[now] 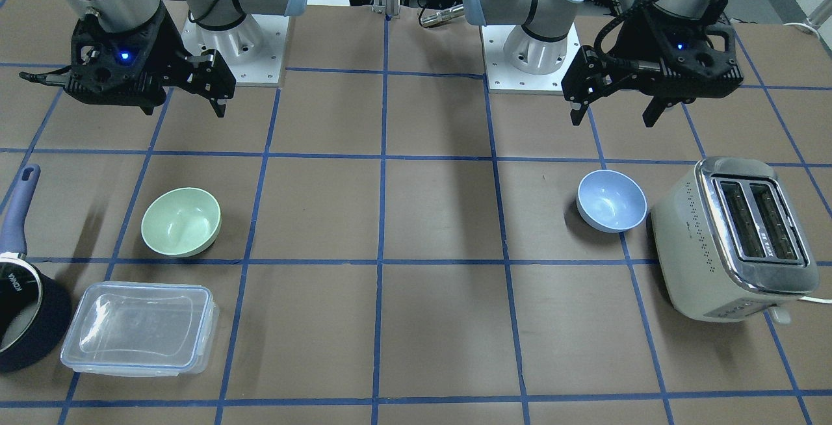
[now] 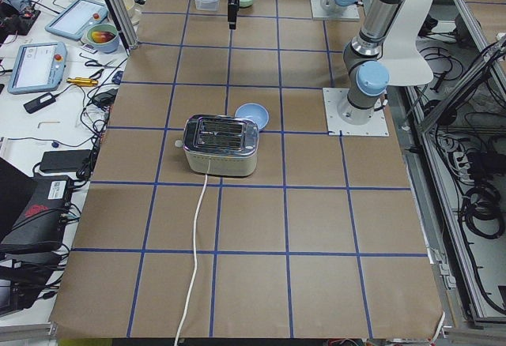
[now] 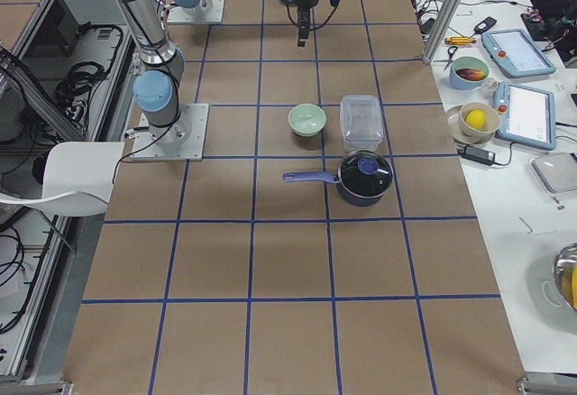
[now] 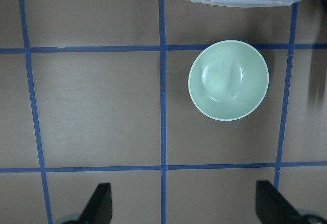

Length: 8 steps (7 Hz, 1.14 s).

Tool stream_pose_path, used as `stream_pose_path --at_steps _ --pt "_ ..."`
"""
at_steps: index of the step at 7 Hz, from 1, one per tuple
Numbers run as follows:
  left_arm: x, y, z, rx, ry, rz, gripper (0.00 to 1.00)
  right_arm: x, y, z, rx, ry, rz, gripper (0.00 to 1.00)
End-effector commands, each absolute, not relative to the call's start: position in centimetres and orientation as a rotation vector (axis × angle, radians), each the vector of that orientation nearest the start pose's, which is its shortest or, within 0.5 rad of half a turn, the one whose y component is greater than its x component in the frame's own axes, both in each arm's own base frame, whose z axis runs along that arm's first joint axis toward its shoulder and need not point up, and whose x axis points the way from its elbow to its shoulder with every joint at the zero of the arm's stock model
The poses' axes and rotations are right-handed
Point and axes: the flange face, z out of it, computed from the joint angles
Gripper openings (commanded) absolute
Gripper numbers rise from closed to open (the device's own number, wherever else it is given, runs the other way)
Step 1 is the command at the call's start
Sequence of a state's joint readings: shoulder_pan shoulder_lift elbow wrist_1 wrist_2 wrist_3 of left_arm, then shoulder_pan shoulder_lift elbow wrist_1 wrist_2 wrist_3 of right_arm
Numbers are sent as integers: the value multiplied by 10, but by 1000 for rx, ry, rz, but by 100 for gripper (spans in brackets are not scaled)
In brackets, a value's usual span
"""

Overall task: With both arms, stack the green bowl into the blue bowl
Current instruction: 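Lower left gripper to blue bowl rim while right gripper descends to green bowl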

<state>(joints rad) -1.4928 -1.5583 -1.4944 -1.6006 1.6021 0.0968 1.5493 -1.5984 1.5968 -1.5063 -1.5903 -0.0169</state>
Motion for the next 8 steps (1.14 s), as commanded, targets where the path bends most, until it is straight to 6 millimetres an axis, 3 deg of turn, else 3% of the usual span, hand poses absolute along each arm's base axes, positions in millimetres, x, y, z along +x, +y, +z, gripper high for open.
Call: stream_pose_path --at_steps 1,3,4,5,6,8 --pt "-91 -507 527 -23 3104 -110 100 121 -476 482 9 3160 100 100" --pt "-96 -507 512 -6 3107 -71 100 120 -478 480 1 3164 110 100" --pt "-97 -499 497 -8 3110 -24 100 118 -478 479 3 3173 116 100" --pt "-95 -496 470 -39 3106 41 100 112 -481 478 22 3171 113 100" --pt "-87 -485 417 -62 3103 207 100 93 -489 476 64 3167 93 100" --pt "-66 -468 317 -93 3106 204 100 -9 -507 458 28 3128 150 100"
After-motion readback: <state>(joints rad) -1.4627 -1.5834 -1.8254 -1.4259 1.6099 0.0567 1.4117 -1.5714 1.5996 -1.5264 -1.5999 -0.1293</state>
